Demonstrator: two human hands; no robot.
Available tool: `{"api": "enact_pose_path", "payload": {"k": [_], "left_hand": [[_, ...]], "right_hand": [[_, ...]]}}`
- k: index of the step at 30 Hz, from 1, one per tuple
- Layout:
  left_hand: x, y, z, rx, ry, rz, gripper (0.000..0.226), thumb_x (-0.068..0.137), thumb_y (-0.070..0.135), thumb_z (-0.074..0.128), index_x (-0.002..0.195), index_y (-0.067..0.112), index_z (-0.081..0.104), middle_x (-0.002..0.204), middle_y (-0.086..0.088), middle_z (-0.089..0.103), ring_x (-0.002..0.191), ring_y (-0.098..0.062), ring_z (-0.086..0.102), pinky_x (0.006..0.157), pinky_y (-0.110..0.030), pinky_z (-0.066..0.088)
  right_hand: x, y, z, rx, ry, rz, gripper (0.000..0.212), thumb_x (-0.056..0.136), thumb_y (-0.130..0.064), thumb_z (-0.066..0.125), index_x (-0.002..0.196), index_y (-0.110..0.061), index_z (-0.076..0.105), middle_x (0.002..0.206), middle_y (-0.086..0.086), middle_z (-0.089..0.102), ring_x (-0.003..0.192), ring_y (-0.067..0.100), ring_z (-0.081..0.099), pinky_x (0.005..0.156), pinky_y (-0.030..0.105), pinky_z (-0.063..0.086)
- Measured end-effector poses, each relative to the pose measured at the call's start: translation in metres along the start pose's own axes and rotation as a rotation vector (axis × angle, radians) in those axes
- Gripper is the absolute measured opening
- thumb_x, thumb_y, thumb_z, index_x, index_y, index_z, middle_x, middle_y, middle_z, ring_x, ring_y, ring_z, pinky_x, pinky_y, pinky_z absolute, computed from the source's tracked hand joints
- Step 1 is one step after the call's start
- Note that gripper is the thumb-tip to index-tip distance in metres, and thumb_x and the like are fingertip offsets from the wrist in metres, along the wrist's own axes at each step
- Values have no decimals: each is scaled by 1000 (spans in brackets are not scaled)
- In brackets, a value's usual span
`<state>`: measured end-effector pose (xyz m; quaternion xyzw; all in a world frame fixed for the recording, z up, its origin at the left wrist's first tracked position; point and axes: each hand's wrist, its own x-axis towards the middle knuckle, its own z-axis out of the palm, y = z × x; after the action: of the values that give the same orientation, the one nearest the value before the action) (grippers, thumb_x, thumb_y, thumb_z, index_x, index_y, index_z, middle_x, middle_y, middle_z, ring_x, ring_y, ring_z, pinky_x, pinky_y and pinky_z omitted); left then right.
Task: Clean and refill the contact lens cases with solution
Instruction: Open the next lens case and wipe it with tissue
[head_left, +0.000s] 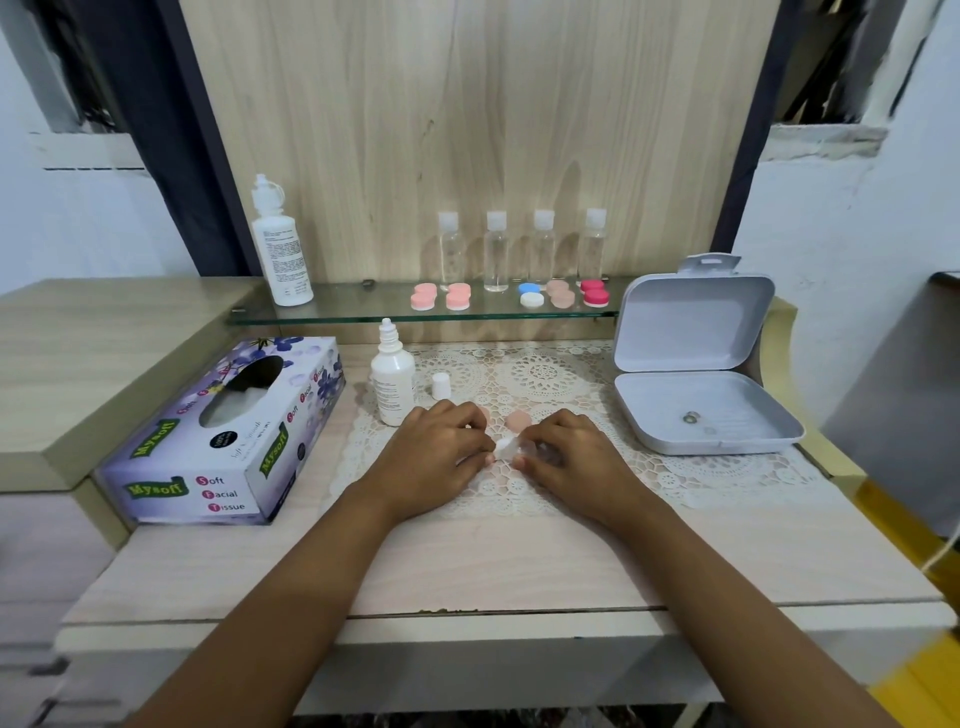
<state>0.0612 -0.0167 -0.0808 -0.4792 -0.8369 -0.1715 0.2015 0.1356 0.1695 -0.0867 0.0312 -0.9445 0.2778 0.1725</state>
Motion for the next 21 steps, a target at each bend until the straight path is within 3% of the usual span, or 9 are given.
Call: {"api": "enact_pose_path", "payload": {"k": [5,7,12,14,18,21], "left_hand": [[1,-3,7,-201,-24,-98,24,82,36,55,89,20,71,92,19,46,88,-9,44,78,-37,42],[0,-4,7,-213,-24,-98,28,84,42,53,90,21,72,91,18,48,87,-9,44,76,-36,41],[0,0,0,175,5,69,32,86,39,43,80,26,72,88,10,59,72,-14,57,60,-26,32],[1,3,-3,202,11,77,33,85,38,42,77,25,71,86,10,59,71,-13,58,59,-26,34],[1,3,0,96,-3,35,32,84,40,43,79,22,70,85,9,59,74,-15,57,60,-28,36],[1,3,2,-37,-25,-30,27,85,39,48,86,19,67,87,13,52,80,-13,48,69,-32,39]], "right_hand": [[0,0,-1,0,2,-2,23,83,-35,66,100,-19,68,92,-8,48,99,18,49,90,34,40],[0,0,-1,-1,-1,-2,23,83,-35,66,100,-20,68,92,-8,49,99,18,49,90,34,40],[1,-1,-1,-11,-11,4,24,84,-35,65,102,-19,68,93,-7,48,99,18,49,89,33,40],[0,-1,-1,-11,-14,7,24,84,-35,65,102,-20,68,94,-7,49,100,18,49,90,34,40],[0,0,-1,-12,-17,15,24,84,-35,64,102,-20,67,93,-7,49,101,18,48,91,35,40],[1,0,1,-16,-13,17,23,85,-36,63,101,-20,67,92,-8,49,99,18,48,90,36,41]]}}
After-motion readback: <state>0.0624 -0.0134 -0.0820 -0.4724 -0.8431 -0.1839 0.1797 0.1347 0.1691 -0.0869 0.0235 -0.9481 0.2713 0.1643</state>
